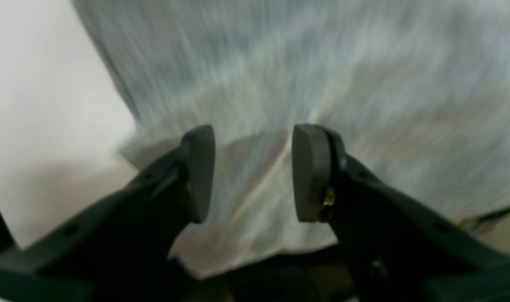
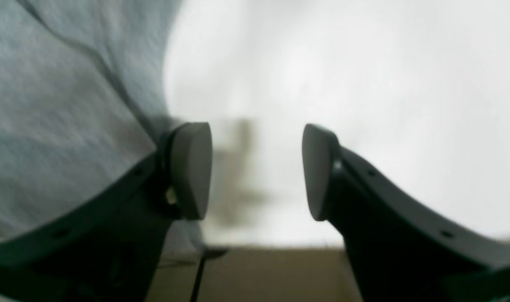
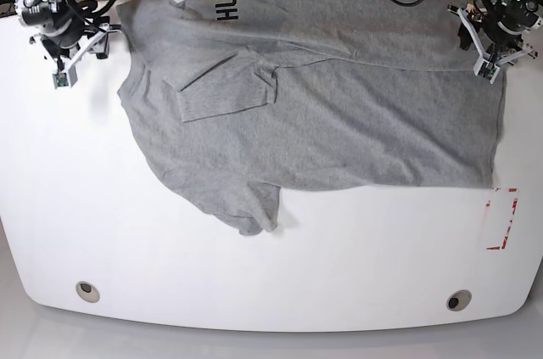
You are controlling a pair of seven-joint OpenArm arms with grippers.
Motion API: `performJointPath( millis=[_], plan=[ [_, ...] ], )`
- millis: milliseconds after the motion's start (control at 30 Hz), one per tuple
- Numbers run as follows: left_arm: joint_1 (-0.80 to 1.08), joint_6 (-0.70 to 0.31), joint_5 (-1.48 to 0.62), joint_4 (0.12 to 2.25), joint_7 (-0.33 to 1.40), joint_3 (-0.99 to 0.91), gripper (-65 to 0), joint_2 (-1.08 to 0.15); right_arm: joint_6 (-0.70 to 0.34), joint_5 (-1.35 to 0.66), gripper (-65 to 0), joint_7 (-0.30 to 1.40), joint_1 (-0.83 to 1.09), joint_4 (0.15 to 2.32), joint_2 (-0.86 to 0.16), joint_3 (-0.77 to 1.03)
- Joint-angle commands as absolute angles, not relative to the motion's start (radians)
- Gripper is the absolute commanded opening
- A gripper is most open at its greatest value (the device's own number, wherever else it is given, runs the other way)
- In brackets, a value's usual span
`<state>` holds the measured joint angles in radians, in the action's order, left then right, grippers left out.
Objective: Fold the T-shirt properly
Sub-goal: 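Move both grippers to the shirt's hem and grasp it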
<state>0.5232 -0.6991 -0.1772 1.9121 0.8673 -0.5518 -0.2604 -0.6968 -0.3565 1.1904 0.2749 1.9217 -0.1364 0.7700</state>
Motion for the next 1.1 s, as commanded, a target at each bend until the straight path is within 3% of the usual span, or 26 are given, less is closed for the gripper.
performJointPath(
  millis=[0,200,500,1067],
  plan=[
    [0.519,-0.698,-0.213,1.952,0.854,-0.568,-37.9,-0.265,-0.698,-0.374,-33.0,1.175,0.240,1.937,-0.159,0.739],
    [0.426,-0.698,-0.214,1.954,0.857,-0.572,-38.1,-0.263,-0.698,-0.372,-33.0,1.173,0.096,1.862,-0.160,0.641],
    [0.338,-0.698,-0.156,1.952,0.857,-0.565,-38.1,-0.263,-0.698,-0.371,-33.0,1.148,-0.197,1.550,-0.193,0.558],
    [0.245,-0.698,-0.113,1.870,0.857,-0.568,-37.6,-0.262,-0.698,-0.371,-33.0,0.705,-0.532,0.780,-0.312,0.249]
  ],
)
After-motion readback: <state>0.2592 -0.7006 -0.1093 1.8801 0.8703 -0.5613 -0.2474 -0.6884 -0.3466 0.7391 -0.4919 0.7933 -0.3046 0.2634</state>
